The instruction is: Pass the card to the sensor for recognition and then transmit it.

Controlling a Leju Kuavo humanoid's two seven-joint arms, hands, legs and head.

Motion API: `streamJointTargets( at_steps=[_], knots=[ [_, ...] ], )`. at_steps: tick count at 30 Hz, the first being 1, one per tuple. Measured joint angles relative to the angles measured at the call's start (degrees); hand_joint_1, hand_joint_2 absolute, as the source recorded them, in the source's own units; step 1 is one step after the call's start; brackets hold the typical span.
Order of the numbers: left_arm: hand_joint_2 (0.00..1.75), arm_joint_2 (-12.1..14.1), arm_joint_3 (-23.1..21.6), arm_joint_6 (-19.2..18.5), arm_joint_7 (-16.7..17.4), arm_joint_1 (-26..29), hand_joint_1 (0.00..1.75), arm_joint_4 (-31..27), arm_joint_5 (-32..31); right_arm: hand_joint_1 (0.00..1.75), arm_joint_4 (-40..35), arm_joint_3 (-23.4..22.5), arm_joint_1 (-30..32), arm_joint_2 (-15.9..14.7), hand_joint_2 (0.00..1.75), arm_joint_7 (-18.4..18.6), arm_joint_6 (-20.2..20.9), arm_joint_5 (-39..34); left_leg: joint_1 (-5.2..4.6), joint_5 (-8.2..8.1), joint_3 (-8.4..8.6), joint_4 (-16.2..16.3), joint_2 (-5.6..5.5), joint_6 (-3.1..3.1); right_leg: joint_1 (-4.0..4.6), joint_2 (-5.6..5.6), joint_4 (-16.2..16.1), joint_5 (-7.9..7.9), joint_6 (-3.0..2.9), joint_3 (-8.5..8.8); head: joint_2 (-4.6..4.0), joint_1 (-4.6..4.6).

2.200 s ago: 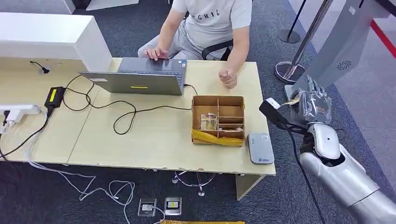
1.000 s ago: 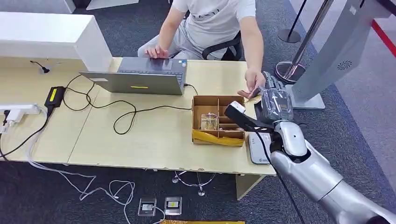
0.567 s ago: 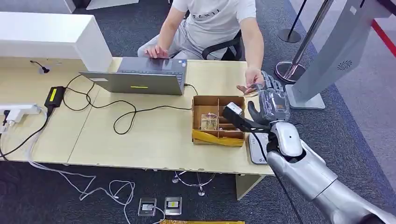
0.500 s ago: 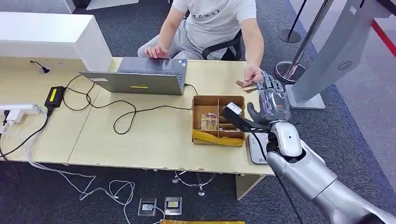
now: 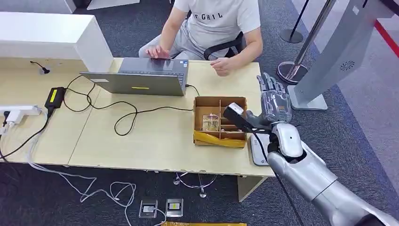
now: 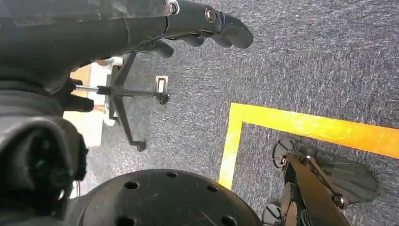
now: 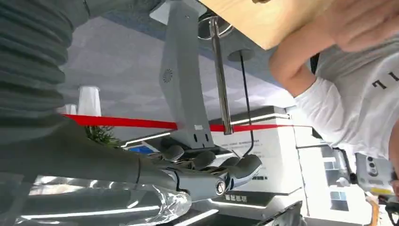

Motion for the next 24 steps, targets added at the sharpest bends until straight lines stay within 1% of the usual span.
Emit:
streamJointTargets(
  at_steps=[6, 8, 10, 12, 17, 24],
  knots=[
    [0.00, 0.02, 0.00, -0.35, 0.16, 0.24, 0.00, 0.00, 0.31, 0.00, 0.15, -0.68, 0.49, -0.13, 1.75, 0.15, 0.02, -0.02, 0.00, 0.00, -0.01, 0.00, 0.02, 0.00, 0.00, 0.00, 0.00, 0.00, 0.00, -0.02, 0.00, 0.02],
    [0.00, 0.11, 0.00, -1.25, 0.88, 0.26, 0.00, 0.00, 0.35, 0.00, 0.20, -1.00, 0.68, -0.57, 1.75, 0.92, 1.31, -0.11, 0.00, 0.00, 0.04, 0.01, 0.03, 0.00, 0.00, 0.01, -0.01, 0.00, 0.00, -0.06, 0.00, 0.00],
    [0.00, 0.15, -0.02, -1.40, 0.94, 0.30, 0.00, 0.00, 0.33, 0.00, -0.75, -1.55, 1.89, -1.89, 1.75, 2.56, 3.57, -0.72, 0.00, 0.00, 0.01, 0.01, -0.07, 0.01, 0.00, -0.02, -0.02, 0.00, 0.00, -0.01, 0.00, -0.02],
    [0.00, 0.18, -0.02, -1.20, 0.94, 0.46, 0.00, 0.00, 0.33, 0.00, -2.69, -2.14, 3.15, -4.27, 1.75, 3.98, 5.10, -1.86, -0.02, 0.03, -0.06, 0.02, -0.15, 0.05, -0.02, -0.14, -0.02, 0.00, 0.00, -0.02, 0.00, 0.02],
    [0.00, 0.35, -0.02, -1.03, 0.94, 0.58, 0.00, 0.02, 0.35, 0.00, -6.42, -3.26, 4.85, -8.00, 1.75, 5.25, 6.25, -4.24, -0.07, 0.01, -0.02, 0.02, 0.03, 0.06, -0.08, 0.07, -0.02, 0.00, 0.01, -0.06, 0.00, 0.00],
    [0.00, 0.37, -0.02, -1.01, 0.83, 0.58, 0.00, 0.02, 0.46, 0.00, -10.78, -3.52, 7.42, -9.88, 1.75, 5.25, 6.01, -6.12, -0.05, 0.02, -0.03, 0.01, 0.01, 0.06, -0.05, 0.02, -0.01, 0.00, 0.01, -0.05, 0.00, 0.00]
  ],
)
